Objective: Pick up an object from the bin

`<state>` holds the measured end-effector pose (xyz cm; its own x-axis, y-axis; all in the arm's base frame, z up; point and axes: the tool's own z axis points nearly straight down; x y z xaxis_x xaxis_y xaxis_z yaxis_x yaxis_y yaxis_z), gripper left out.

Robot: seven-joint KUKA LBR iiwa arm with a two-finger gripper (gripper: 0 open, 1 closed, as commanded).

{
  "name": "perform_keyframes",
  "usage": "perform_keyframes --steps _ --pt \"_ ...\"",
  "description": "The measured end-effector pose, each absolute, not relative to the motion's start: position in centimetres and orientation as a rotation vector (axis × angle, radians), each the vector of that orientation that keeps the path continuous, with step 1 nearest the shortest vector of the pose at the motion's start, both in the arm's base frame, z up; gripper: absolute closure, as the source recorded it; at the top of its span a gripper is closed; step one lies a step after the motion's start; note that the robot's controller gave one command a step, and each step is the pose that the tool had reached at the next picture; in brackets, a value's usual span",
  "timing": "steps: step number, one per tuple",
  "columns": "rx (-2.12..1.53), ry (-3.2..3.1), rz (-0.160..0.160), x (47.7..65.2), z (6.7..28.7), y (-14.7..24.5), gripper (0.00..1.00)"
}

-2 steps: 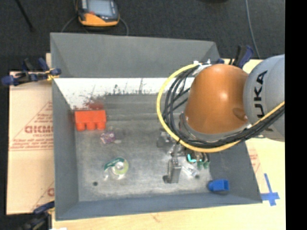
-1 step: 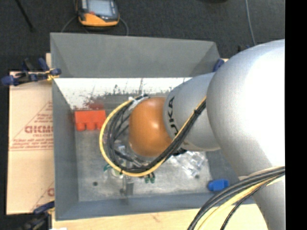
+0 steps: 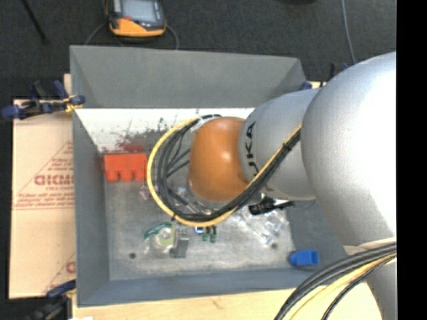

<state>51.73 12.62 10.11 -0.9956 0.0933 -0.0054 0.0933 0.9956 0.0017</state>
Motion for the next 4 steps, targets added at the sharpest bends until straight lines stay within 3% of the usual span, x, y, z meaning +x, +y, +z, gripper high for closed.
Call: perform_keyframes --steps 1,2,3,4 --pt "0.71 3.061 0.0 49.4 10.0 14.6 0.0" --pt "0.58 3.084 -0.002 51.7 6.9 13.6 0.0" --pt "0.583 3.082 0.0 51.9 6.9 13.5 0.0" --pt "0.584 3.083 0.0 51.9 7.0 13.5 1.0"
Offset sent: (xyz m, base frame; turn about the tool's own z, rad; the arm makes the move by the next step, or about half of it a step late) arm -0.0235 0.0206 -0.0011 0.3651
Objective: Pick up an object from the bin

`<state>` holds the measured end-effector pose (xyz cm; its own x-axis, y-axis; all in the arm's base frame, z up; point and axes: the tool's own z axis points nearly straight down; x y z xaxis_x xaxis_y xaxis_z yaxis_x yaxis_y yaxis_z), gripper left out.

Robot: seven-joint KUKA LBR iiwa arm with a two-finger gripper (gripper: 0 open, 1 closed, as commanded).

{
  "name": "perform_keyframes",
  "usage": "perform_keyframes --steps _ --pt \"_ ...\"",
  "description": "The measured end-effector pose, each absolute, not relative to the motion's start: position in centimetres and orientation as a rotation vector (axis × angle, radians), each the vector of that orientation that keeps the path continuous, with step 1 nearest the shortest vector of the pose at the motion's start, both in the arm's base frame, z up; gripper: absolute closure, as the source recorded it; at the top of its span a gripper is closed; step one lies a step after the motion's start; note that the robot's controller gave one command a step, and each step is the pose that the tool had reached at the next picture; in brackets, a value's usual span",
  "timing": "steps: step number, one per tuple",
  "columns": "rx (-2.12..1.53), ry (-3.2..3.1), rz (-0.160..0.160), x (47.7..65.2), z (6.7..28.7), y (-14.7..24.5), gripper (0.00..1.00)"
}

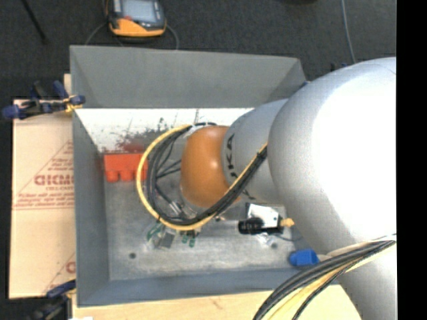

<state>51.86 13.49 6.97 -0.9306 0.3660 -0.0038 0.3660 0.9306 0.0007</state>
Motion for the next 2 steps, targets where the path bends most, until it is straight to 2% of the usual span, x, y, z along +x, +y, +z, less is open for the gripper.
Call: perform_keyframes --steps 1,2 --pt "0.585 3.08 0.004 52.0 8.7 13.4 1.0" --pt "0.581 3.079 0.006 52.3 16.8 13.4 1.0"
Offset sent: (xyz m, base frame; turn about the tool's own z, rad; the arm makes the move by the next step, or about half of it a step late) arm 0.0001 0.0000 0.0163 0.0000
